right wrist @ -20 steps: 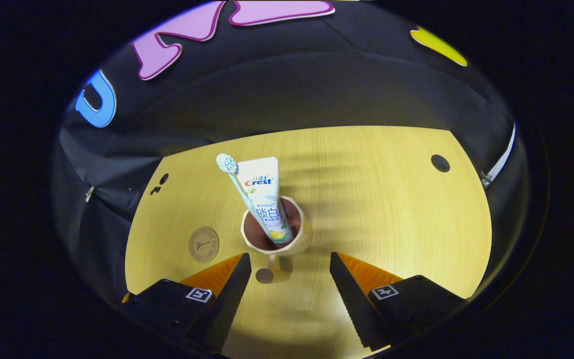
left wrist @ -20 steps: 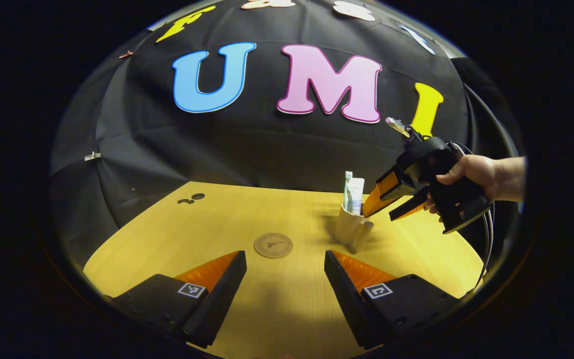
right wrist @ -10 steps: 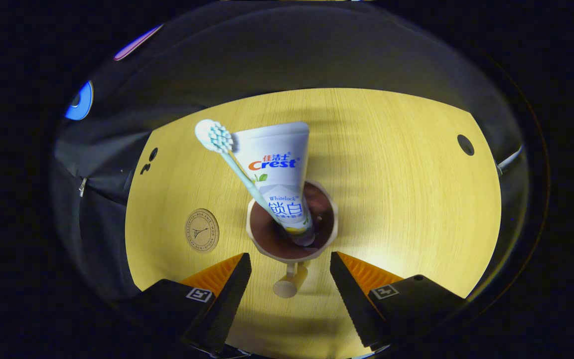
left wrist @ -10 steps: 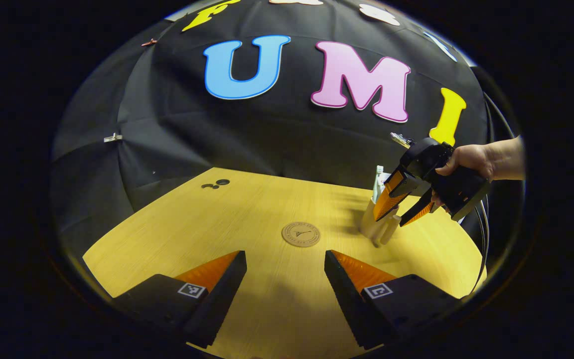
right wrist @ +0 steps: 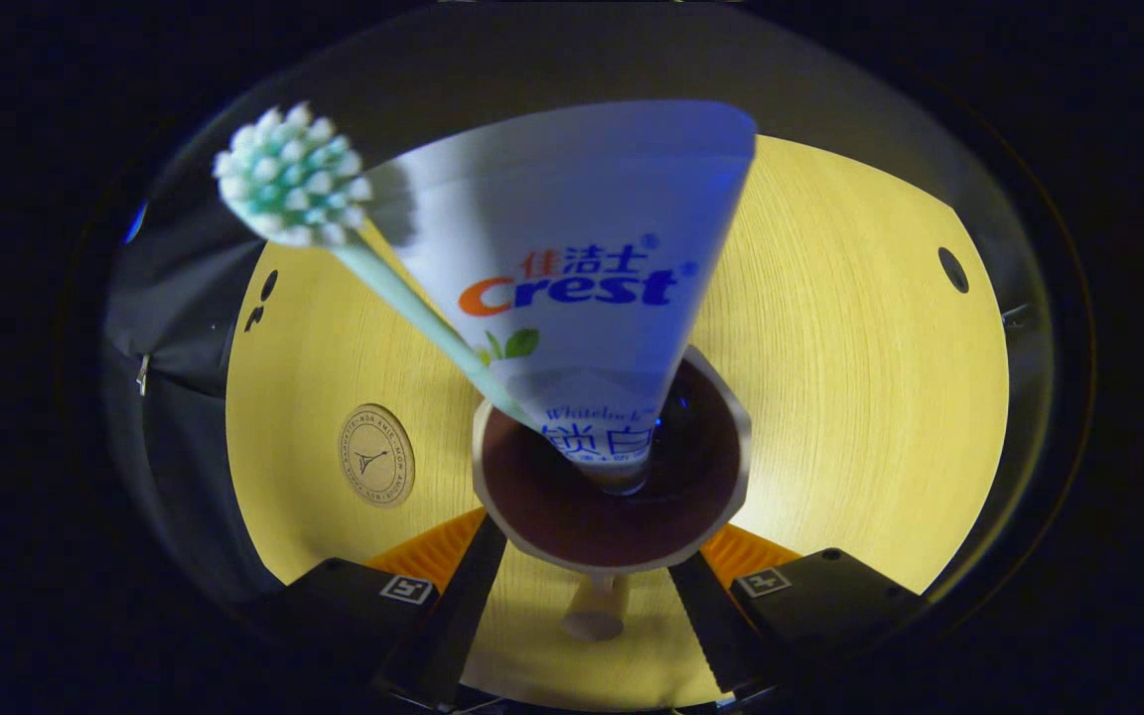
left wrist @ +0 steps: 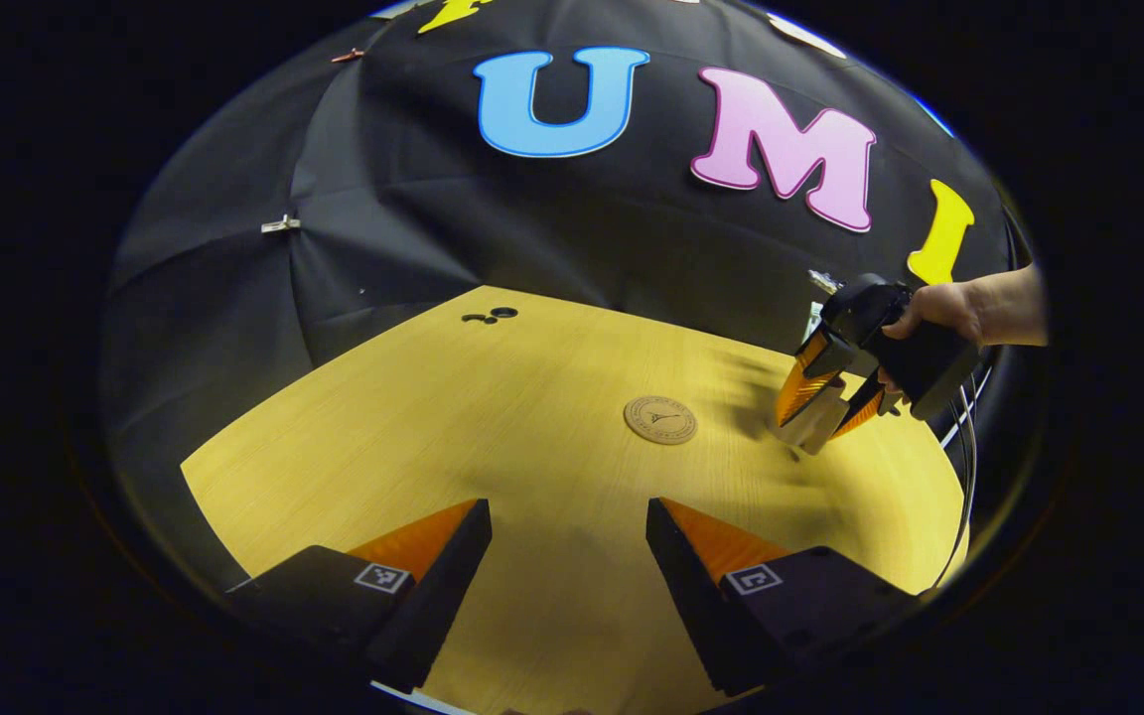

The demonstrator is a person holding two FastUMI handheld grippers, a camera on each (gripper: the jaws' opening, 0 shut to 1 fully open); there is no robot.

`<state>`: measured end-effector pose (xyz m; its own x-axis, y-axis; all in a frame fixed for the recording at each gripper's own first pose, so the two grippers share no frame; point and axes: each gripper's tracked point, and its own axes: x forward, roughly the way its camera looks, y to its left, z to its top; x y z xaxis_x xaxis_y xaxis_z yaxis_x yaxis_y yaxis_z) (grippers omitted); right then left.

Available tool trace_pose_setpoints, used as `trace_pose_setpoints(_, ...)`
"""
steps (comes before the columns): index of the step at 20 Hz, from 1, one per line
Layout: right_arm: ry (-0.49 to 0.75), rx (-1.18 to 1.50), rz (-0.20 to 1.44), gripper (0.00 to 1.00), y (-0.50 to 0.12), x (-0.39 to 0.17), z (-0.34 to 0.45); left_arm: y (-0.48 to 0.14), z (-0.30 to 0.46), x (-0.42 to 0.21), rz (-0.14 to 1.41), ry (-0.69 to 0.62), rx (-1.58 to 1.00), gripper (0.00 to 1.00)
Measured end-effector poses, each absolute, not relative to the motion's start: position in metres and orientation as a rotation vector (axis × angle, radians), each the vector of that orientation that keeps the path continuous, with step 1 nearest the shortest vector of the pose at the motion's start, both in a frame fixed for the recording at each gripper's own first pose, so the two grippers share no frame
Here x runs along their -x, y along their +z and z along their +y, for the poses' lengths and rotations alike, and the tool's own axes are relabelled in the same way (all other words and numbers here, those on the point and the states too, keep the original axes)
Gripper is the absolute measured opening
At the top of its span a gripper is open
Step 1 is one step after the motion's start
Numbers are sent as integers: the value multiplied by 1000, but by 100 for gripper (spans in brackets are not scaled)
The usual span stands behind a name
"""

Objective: Put the toothbrush and toothpaste on the desktop into the cup, then pick up the cup and place it on the coaster on the desktop.

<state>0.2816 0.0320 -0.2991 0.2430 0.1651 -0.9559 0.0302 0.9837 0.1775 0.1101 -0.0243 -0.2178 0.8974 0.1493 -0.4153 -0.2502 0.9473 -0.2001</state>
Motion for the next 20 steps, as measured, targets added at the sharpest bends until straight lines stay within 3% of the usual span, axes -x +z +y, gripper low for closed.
trace_pose_setpoints(3,77,-162,1320,86,-303,-284,29,-226,-23,-106,433,219,304,98)
trace_pose_setpoints(4,70,-159,1322,73,-304,-284,28,-227,-24,-104,439,220,325,98)
trace_pose_setpoints(5,68,-157,1322,66,-305,-284,28,-227,-26,-104,441,216,339,98)
trace_pose_setpoints(7,63,-141,1327,63,-308,-282,27,-225,-30,-103,441,210,339,98)
trace_pose_setpoints(11,53,-146,1343,39,-310,-282,27,-225,-40,-100,451,182,293,98)
trace_pose_setpoints(16,97,-90,1302,29,-308,-280,22,-231,-45,-95,482,169,276,98)
trace_pose_setpoints(20,130,-12,1262,28,-303,-278,16,-230,-47,-94,486,156,262,97)
